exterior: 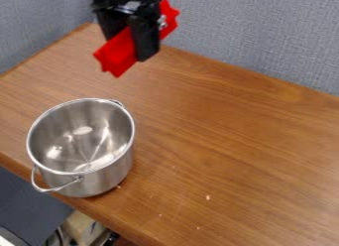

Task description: Put the red object in the metal pot

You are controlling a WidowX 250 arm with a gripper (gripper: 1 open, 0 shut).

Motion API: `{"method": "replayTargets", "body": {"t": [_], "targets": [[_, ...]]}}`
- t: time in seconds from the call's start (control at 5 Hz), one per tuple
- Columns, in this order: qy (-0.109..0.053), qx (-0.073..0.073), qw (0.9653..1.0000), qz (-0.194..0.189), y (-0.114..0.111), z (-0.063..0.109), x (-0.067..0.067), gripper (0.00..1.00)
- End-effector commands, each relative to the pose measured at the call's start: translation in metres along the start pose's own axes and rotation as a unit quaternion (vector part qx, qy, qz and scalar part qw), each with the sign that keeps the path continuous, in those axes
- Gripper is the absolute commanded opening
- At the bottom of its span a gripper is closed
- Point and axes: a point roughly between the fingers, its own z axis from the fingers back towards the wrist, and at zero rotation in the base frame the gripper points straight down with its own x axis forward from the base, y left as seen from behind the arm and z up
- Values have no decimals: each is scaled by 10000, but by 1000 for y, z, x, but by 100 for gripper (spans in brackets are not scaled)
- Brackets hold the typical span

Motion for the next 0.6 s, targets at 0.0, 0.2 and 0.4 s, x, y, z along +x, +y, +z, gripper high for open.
{"method": "replayTargets", "body": {"t": [0.0, 0.2, 0.4], "targets": [[-182, 179, 9996, 135, 7, 11, -26, 0], [6, 258, 9995, 177, 20, 0, -46, 0], [113, 222, 9994, 228, 33, -20, -48, 0]]}}
